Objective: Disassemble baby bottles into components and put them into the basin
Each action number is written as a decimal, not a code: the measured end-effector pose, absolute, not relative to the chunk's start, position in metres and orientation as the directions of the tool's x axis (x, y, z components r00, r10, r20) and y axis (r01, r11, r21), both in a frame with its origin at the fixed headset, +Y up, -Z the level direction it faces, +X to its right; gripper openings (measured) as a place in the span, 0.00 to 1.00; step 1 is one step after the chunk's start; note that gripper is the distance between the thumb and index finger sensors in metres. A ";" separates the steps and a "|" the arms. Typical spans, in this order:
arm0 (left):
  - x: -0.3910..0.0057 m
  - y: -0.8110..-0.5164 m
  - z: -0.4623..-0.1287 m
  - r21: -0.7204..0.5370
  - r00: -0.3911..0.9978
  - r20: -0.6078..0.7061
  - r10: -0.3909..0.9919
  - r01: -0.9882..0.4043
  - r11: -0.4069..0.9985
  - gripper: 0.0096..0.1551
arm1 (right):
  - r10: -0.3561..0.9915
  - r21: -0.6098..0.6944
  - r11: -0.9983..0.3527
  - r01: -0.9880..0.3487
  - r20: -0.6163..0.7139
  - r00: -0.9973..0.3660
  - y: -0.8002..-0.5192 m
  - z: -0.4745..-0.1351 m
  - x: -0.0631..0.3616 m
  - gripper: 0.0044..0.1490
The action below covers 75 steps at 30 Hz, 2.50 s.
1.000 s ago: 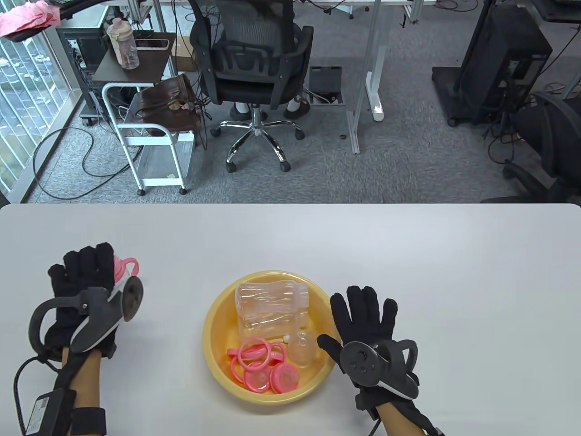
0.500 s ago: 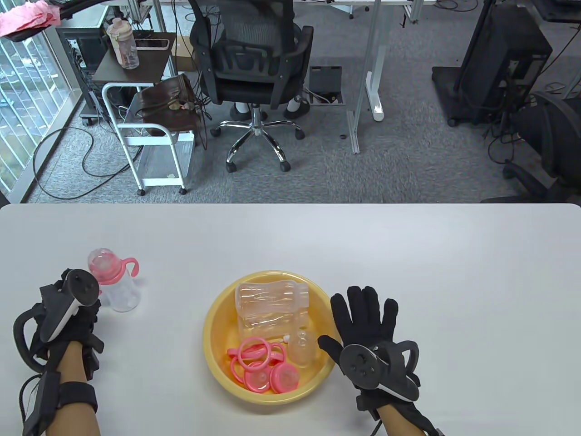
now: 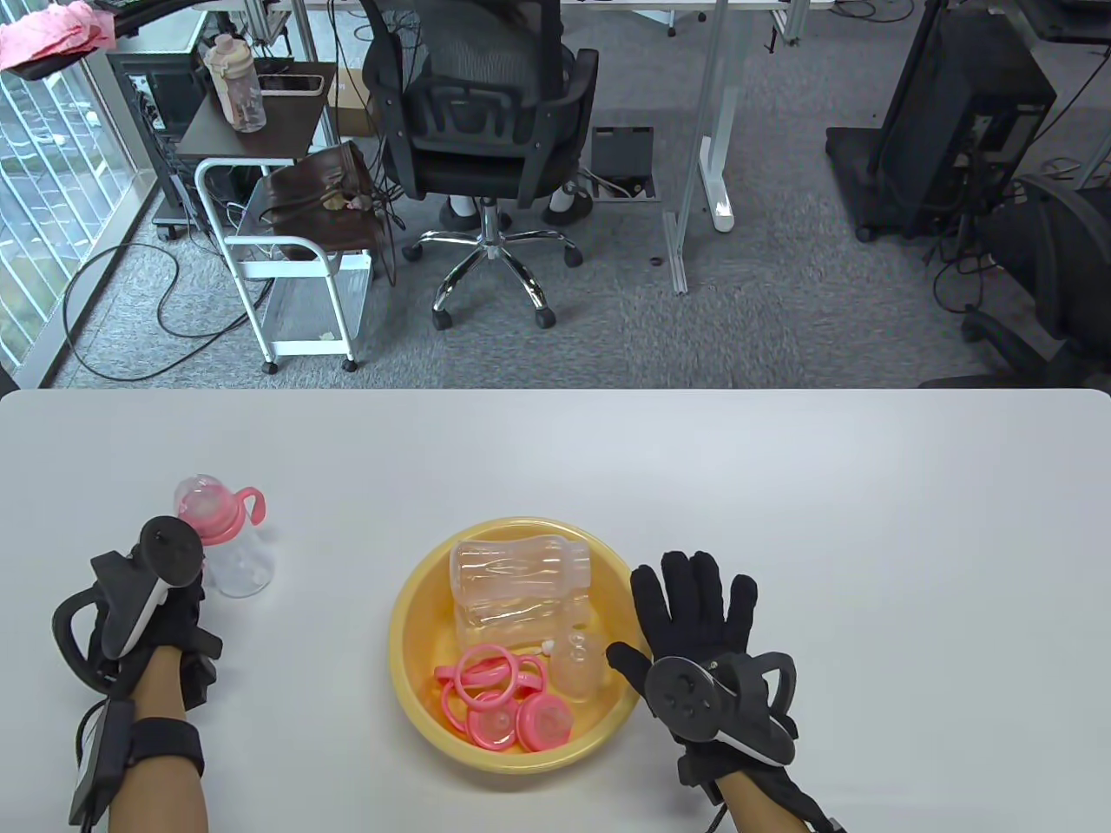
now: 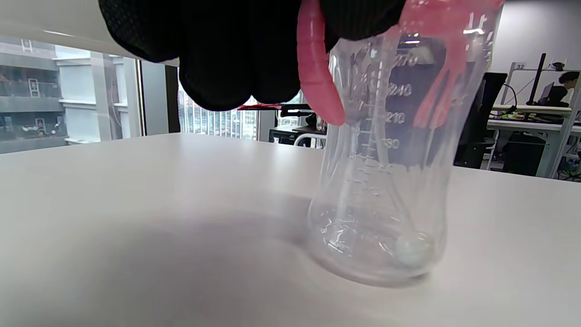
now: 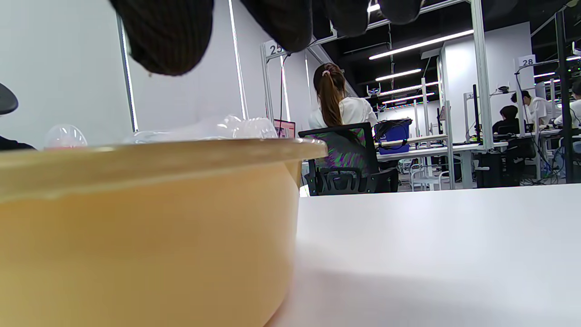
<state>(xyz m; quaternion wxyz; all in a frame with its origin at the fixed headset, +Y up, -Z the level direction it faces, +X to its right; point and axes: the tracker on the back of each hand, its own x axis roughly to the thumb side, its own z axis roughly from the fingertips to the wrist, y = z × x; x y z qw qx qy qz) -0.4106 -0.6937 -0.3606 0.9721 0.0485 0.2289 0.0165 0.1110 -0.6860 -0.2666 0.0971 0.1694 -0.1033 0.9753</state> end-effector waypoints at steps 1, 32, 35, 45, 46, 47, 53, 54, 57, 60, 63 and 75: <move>-0.408 -0.691 -0.358 0.130 0.898 -0.436 0.053 0.005 0.992 0.25 | 0.155 -0.170 -0.959 -0.226 0.350 -0.924 -0.686 -0.266 0.111 0.50; -0.186 -0.610 -0.231 0.696 0.833 0.106 -0.543 0.328 0.639 0.23 | 0.170 -0.213 -0.936 -0.280 0.421 -0.891 -0.682 -0.261 0.109 0.49; -0.174 -0.628 -0.223 0.720 0.843 0.131 -0.522 0.281 0.635 0.23 | 0.182 -0.177 -0.944 -0.278 0.423 -0.888 -0.683 -0.261 0.109 0.50; -0.170 -0.653 -0.206 0.747 0.845 0.250 -0.473 0.142 0.649 0.23 | 0.170 -0.221 -0.915 -0.337 0.547 -0.820 -0.666 -0.257 0.091 0.51; -0.170 -0.653 -0.206 0.749 0.841 0.250 -0.480 0.146 0.646 0.23 | 0.187 -0.208 -0.905 -0.371 0.588 -0.787 -0.660 -0.257 0.085 0.51; -0.170 -0.654 -0.206 0.749 0.841 0.249 -0.480 0.147 0.646 0.23 | 0.198 -0.198 -0.898 -0.392 0.615 -0.763 -0.656 -0.257 0.080 0.52; -0.167 -0.653 -0.204 0.741 0.837 0.292 -0.462 0.107 0.663 0.23 | 0.275 -0.029 -0.912 -0.410 0.698 -0.661 -0.635 -0.266 0.038 0.55; -0.166 -0.653 -0.202 0.743 0.835 0.299 -0.463 0.101 0.662 0.23 | 0.280 -0.005 -0.919 -0.394 0.696 -0.661 -0.634 -0.268 0.034 0.55; -0.163 -0.653 -0.197 0.761 0.824 0.316 -0.470 0.076 0.644 0.23 | 0.361 0.073 -0.896 -0.439 0.697 -0.620 -0.640 -0.272 0.026 0.57; -0.159 -0.655 -0.195 0.779 0.805 0.311 -0.506 0.089 0.621 0.23 | 0.408 0.146 -0.891 -0.429 0.670 -0.620 -0.646 -0.272 0.025 0.62; -0.155 -0.658 -0.194 0.764 0.807 0.330 -0.489 0.076 0.641 0.23 | 0.405 0.136 -0.892 -0.432 0.663 -0.629 -0.650 -0.271 0.025 0.61; -0.158 -0.659 -0.198 0.752 0.817 0.308 -0.488 0.105 0.650 0.36 | 0.287 -0.058 -0.895 -0.442 0.682 -0.672 -0.651 -0.267 0.029 0.58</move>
